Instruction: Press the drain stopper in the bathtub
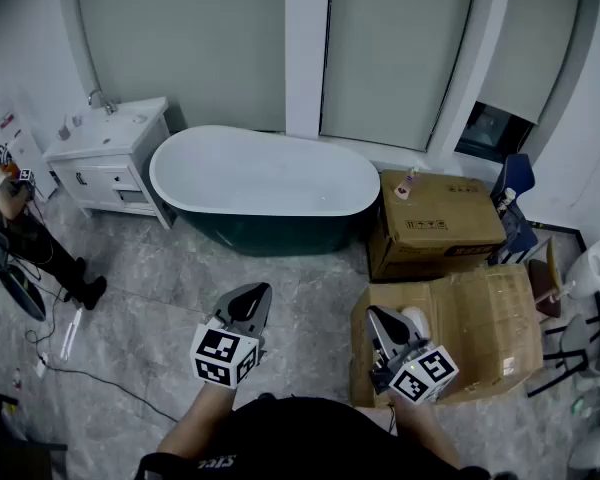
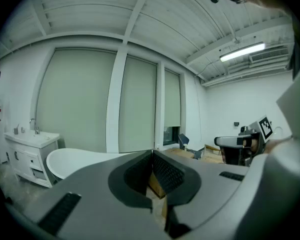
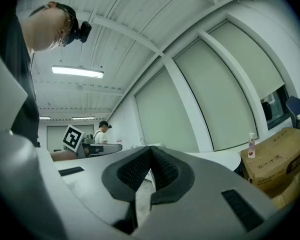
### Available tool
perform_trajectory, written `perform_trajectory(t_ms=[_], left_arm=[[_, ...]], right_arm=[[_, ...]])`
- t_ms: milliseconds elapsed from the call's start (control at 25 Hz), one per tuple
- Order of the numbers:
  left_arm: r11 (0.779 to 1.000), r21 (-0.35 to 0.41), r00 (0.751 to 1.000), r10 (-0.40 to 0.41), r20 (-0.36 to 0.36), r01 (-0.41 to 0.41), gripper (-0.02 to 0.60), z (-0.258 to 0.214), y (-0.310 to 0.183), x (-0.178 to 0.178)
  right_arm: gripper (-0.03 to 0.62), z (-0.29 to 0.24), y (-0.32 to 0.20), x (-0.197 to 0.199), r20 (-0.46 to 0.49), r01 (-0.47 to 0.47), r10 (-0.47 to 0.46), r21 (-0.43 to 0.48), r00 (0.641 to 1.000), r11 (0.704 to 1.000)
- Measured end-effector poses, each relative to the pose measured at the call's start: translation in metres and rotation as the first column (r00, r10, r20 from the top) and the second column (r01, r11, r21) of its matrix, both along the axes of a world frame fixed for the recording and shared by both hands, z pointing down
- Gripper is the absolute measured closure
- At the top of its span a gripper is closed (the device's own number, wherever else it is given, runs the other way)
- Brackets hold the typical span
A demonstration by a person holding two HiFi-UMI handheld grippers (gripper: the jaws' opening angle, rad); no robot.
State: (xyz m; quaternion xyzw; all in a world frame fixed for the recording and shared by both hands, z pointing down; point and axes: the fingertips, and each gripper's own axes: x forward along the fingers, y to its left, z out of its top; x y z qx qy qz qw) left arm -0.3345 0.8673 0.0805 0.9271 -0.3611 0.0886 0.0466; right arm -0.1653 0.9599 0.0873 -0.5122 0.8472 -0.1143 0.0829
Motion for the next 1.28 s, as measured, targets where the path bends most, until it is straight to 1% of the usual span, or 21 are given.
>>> perform_trajectory(t_ms=[120,360,600,800,1040,1160,1280], left_arm=[[1.0,-0.01,1.0,0.004,-0.004,-0.004,0.561,0.003,0.004,0.006],[1.0,-0.016,1.0,0.007,-0.002,-0.007,0.561,0.005,0.016,0.015],[1.0,-0.028,1.0,0.001,-0.01,-0.002,0.561,0.012,0.028,0.027],[0.998,-0.052,1.0,0.022,-0.004,-0.022,0.562,0.021,0.031,0.036],[0.997,-0.068,0.999,0.034,-0.013,-0.035,0.561,0.033,0.008,0.048],[0.996,-0.082,0.999,0.032,-0.027,-0.034,0.561,0.037,-0.019,0.051],[0.995,-0.088,0.998,0.046,-0.036,-0.049,0.561,0.038,-0.054,0.056]], right_arm=[[0.583,0.003,0.004,0.002,-0.016,0.011,-0.011,-0.004,1.0,1.0],[0.583,0.005,0.017,0.009,-0.016,0.021,-0.021,-0.012,1.0,1.0],[0.582,-0.002,0.032,0.017,0.001,0.034,-0.034,-0.006,0.999,0.999],[0.582,0.0,0.035,0.027,0.033,0.014,-0.013,-0.018,0.999,1.0],[0.581,0.019,0.015,0.04,0.072,-0.009,0.015,-0.074,0.997,0.997],[0.58,0.022,-0.008,0.042,0.06,-0.008,0.013,-0.089,0.998,0.996],[0.58,0.02,-0.043,0.047,0.057,-0.022,0.027,-0.093,0.998,0.995]])
